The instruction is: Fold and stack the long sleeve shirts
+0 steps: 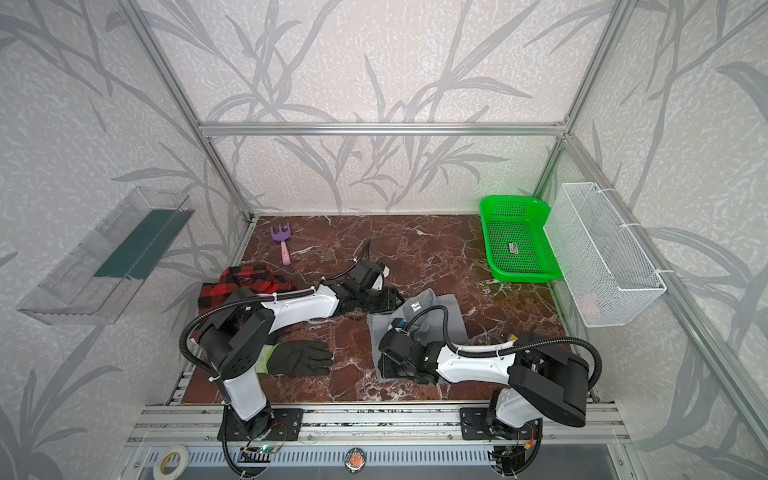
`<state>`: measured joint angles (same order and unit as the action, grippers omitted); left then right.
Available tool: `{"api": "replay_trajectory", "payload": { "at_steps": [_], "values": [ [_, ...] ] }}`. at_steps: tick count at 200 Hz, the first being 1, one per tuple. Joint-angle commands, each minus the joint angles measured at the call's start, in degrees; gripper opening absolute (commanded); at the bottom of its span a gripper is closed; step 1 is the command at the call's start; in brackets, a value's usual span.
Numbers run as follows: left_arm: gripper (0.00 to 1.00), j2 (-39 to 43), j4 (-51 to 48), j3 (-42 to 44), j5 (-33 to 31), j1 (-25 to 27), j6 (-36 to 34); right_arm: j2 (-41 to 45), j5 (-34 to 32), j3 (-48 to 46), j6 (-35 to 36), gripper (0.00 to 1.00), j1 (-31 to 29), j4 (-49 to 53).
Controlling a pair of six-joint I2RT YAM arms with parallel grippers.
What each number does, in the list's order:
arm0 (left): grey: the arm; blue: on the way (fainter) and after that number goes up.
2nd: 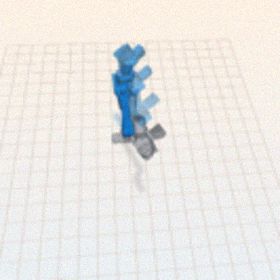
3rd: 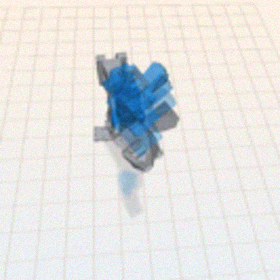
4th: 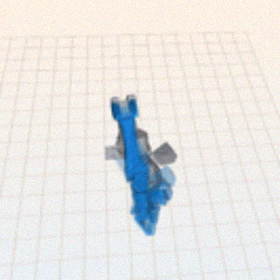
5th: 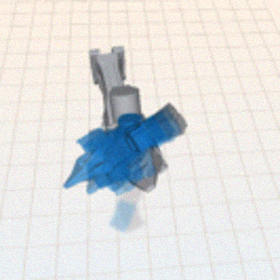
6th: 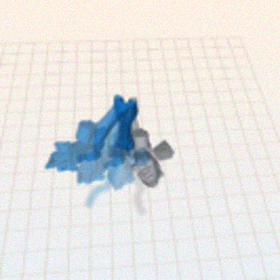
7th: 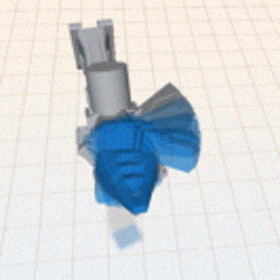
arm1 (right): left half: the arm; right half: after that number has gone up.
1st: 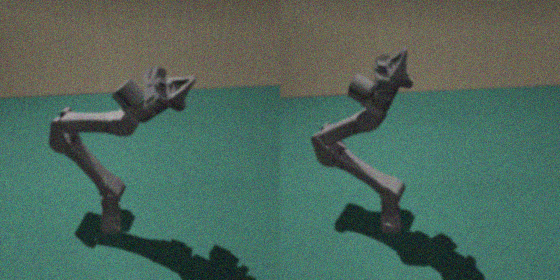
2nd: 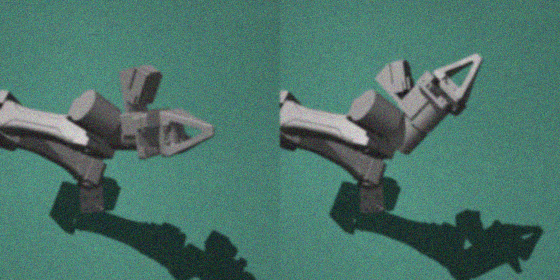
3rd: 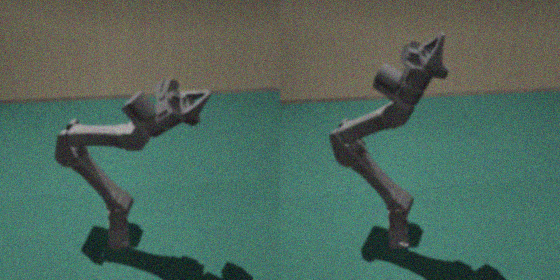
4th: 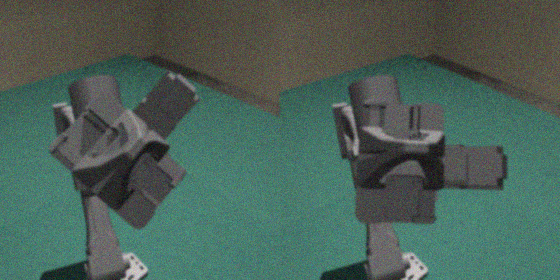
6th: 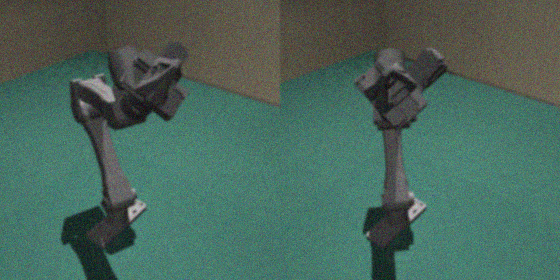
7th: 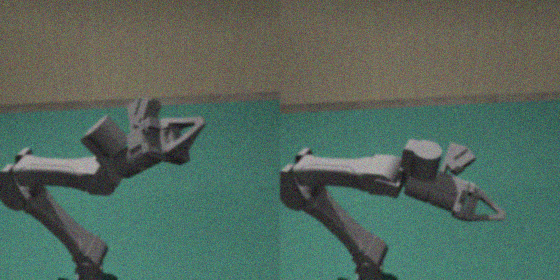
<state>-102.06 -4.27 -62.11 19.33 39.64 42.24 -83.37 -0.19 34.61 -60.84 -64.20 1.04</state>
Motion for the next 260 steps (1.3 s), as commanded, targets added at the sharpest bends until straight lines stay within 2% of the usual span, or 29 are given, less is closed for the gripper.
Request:
{"api": "replay_trajectory", "payload": {
  "at_steps": [1, 25, 48, 70, 78, 96, 117, 134, 153, 197, 209, 241, 260],
  "values": [
    [0.69, 7.7, -7.9, -0.2, -3.8, -0.7, -1.1, 1.4, -1.4, 3.0, 2.7, 0.48, -0.3, 4.1],
    [0.79, 16.9, -13.4, 3.5, -9.6, -0.7, -0.5, 5.2, -2.8, 7.4, 7.8, 0.54, -0.3, 13.3],
    [0.81, 24.4, -18.8, 6.5, -15.5, -0.6, -0.6, 10.0, -8.1, 10.5, 12.7, 0.60, -0.1, 22.8],
    [0.82, 28.8, -22.9, 8.9, -16.6, -0.3, 0.4, 16.5, -12.5, 13.2, 17.8, 0.64, 3.2, 33.8],
    [0.82, 29.5, -23.1, 10.1, -15.9, 0.1, 0.7, 19.1, -12.7, 13.6, 19.6, 0.64, 5.9, 37.0],
    [0.82, 29.6, -24.5, 12.3, -15.4, 1.6, 1.4, 24.6, -11.2, 12.7, 23.8, 0.64, 16.3, 42.3],
    [0.81, 29.9, -23.2, 16.1, -15.1, 2.5, 2.0, 28.0, -6.8, 10.7, 31.0, 0.64, 29.4, 43.2],
    [0.79, 31.6, -20.3, 19.6, -13.8, 2.7, 2.5, 26.1, -1.9, 9.0, 35.4, 0.64, 37.5, 41.3],
    [0.80, 33.9, -18.6, 22.5, -13.4, 3.7, 2.8, 21.5, 2.0, 7.5, 37.4, 0.64, 42.3, 38.8],
    [0.82, 34.1, -13.3, 27.1, -13.4, 8.9, 5.6, 13.4, 3.3, 4.2, 35.5, 0.65, 43.5, 31.6],
    [0.82, 33.1, -10.8, 28.6, -12.7, 9.5, 6.9, 11.3, 7.2, 4.0, 36.1, 0.64, 43.5, 29.1],
    [0.82, 32.9, -6.3, 31.2, -12.5, 10.1, 8.5, 9.9, 11.9, 3.4, 34.9, 0.52, 41.4, 23.5],
    [0.82, 33.6, -5.9, 32.0, -13.3, 10.2, 8.1, 9.0, 10.5, 4.8, 35.5, 0.45, 37.6, 23.1]
  ]
}}
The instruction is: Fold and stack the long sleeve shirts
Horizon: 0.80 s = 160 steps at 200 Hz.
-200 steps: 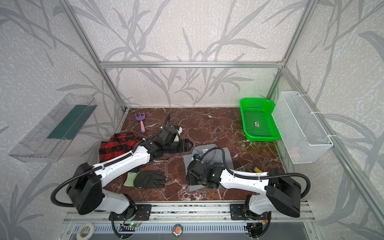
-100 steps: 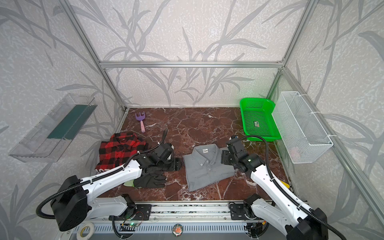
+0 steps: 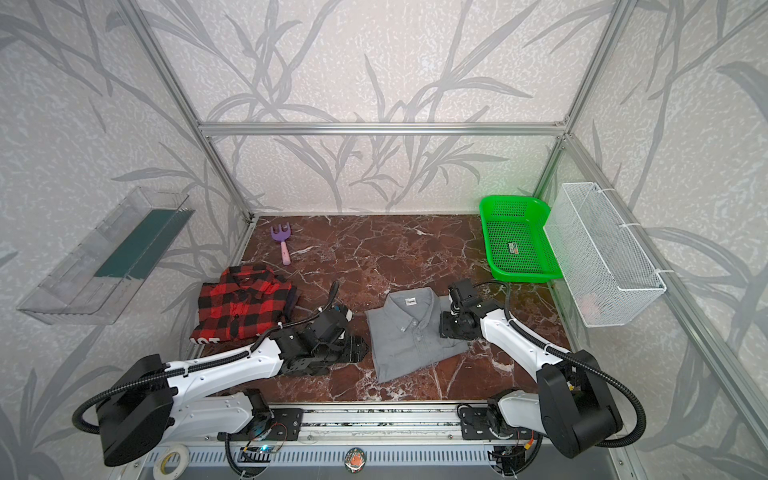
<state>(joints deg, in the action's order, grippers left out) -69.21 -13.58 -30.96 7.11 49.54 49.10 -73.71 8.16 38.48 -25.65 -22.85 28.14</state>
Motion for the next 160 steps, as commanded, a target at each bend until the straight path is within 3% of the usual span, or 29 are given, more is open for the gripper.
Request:
{"api": "replay_trajectory", "payload": {
  "at_steps": [1, 30, 51, 120, 160],
  "values": [
    [0.82, 0.8, 3.5, 0.9, -1.1, 0.3, 1.2, -0.7, 2.0, 1.0, 0.4, 0.45, -4.1, -4.1],
    [0.82, 1.0, 4.2, 2.5, -1.9, 0.4, 1.6, -5.9, 2.8, 2.4, 0.0, 0.44, -5.8, -4.2],
    [0.82, 1.2, 4.7, 3.2, -2.2, 0.5, 2.0, -7.3, -3.0, 3.9, -0.6, 0.50, -5.8, 0.8],
    [0.85, -0.6, 9.0, 4.8, -1.2, 1.2, 1.3, 6.4, -8.0, 0.1, -0.6, 0.69, -5.0, 2.5],
    [0.85, -6.7, 11.3, 3.1, -0.9, 1.4, 1.4, 1.8, -2.5, -1.6, 0.8, 0.71, -2.4, -2.7]
  ]
}}
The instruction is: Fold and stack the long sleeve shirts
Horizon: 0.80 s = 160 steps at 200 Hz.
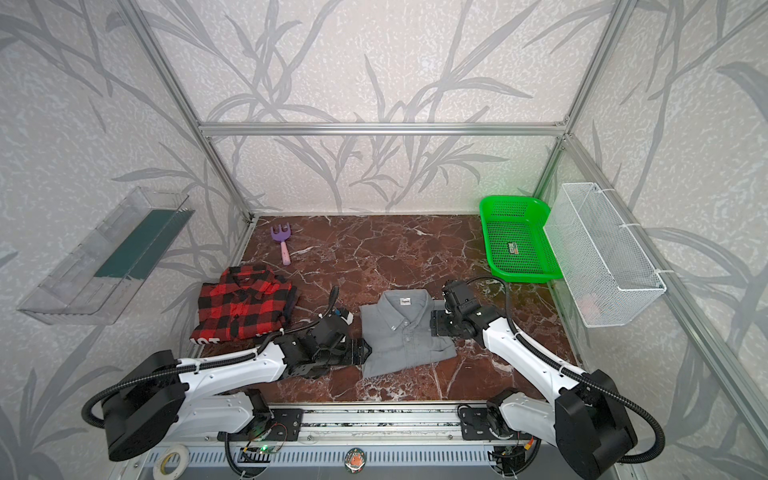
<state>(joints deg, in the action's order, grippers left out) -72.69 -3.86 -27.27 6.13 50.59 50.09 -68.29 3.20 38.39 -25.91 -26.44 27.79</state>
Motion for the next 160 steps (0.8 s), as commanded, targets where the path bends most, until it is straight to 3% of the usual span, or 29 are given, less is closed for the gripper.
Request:
{"api": "replay_trajectory", "payload": {
  "at_steps": [1, 73, 98, 114, 124, 142, 160],
  "values": [
    [0.85, -3.4, 1.6, -0.7, 0.1, 0.3, 0.4, -3.8, 2.5, -1.4, 1.0, 0.71, 1.2, -2.4],
    [0.62, -14.1, 0.1, -4.8, 1.2, 0.9, 0.8, -12.6, 5.9, -1.9, -1.5, 0.70, 1.6, -6.8],
    [0.42, -17.5, 2.2, -4.6, 2.6, 1.1, 1.5, -14.0, 6.7, -3.1, -2.9, 0.66, 0.2, -8.8],
    [0.27, -19.3, 3.9, -4.2, 3.3, 1.1, 1.8, -15.1, 7.0, -3.7, -4.0, 0.61, -1.3, -10.1],
    [0.22, -20.0, 4.2, -4.3, 3.3, 1.1, 1.9, -16.0, 7.3, -4.7, -5.0, 0.56, -2.4, -11.9],
    [0.00, -20.2, 4.2, -4.4, 3.0, 1.1, 1.9, -17.8, 7.6, -5.6, -6.4, 0.48, -4.3, -14.1],
    [0.00, -19.7, 3.8, -4.7, 2.6, 1.0, 1.6, -19.1, 8.0, -6.2, -7.5, 0.33, -5.5, -16.0]
  ]
}}
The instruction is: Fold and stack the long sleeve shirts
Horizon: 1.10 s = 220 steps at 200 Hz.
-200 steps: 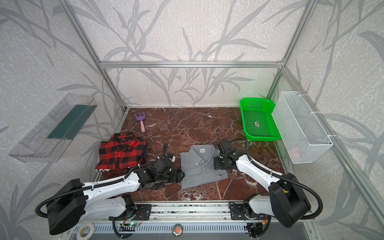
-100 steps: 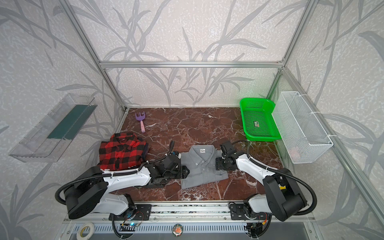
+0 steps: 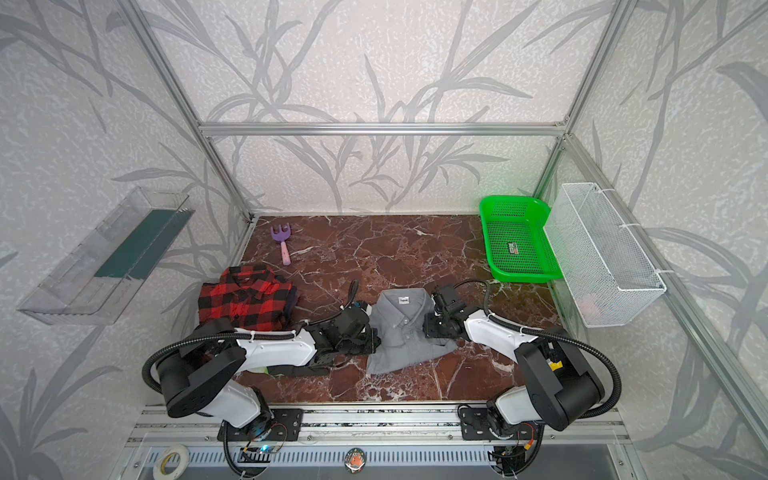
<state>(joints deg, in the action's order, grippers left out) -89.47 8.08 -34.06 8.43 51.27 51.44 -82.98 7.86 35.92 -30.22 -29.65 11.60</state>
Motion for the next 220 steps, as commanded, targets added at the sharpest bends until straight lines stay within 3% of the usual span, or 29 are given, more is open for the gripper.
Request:
{"api": "replay_trajectory", "payload": {
  "at_steps": [1, 37, 59, 75, 115, 133, 153, 171, 199, 220],
  "values": [
    [0.00, -2.9, -8.1, 2.0, 0.3, 0.3, 0.3, -4.4, 3.4, -3.8, -3.3, 0.32, -2.3, 0.1],
    [0.00, -0.8, -11.9, -2.9, -0.5, -0.7, -1.5, -2.1, 4.8, -3.1, -5.4, 0.00, -4.7, -2.4],
    [0.00, 1.1, -19.6, -10.2, -2.3, -2.2, -4.5, 2.2, 2.9, 0.2, -7.5, 0.00, -7.9, -0.8],
    [0.00, 2.7, -29.0, -16.4, -7.1, -4.0, -5.3, 4.7, 0.2, 3.9, -8.4, 0.00, -10.5, 1.4],
    [0.00, 10.7, -41.1, -23.9, -11.7, -13.9, -10.7, 4.6, -2.4, 12.7, -10.9, 0.00, -15.3, -1.7],
    [0.00, 16.2, -45.6, -25.7, -18.3, -16.1, -12.7, 0.7, -3.0, 18.7, -11.3, 0.00, -18.2, -2.6],
    [0.00, 22.2, -49.7, -25.3, -21.6, -20.3, -15.9, -4.3, -4.2, 24.6, -12.4, 0.00, -21.2, -5.0],
    [0.00, 26.8, -53.0, -24.0, -22.4, -26.5, -18.7, -9.9, -4.3, 30.2, -13.8, 0.00, -23.7, -7.7],
    [0.00, 31.8, -55.6, -21.4, -29.2, -36.4, -24.3, -19.8, -5.4, 39.8, -14.5, 0.00, -28.1, -11.5],
    [0.00, 34.4, -53.9, -19.1, -32.5, -42.1, -24.2, -26.6, -7.0, 45.7, -15.9, 0.00, -31.0, -14.9]
  ]
}}
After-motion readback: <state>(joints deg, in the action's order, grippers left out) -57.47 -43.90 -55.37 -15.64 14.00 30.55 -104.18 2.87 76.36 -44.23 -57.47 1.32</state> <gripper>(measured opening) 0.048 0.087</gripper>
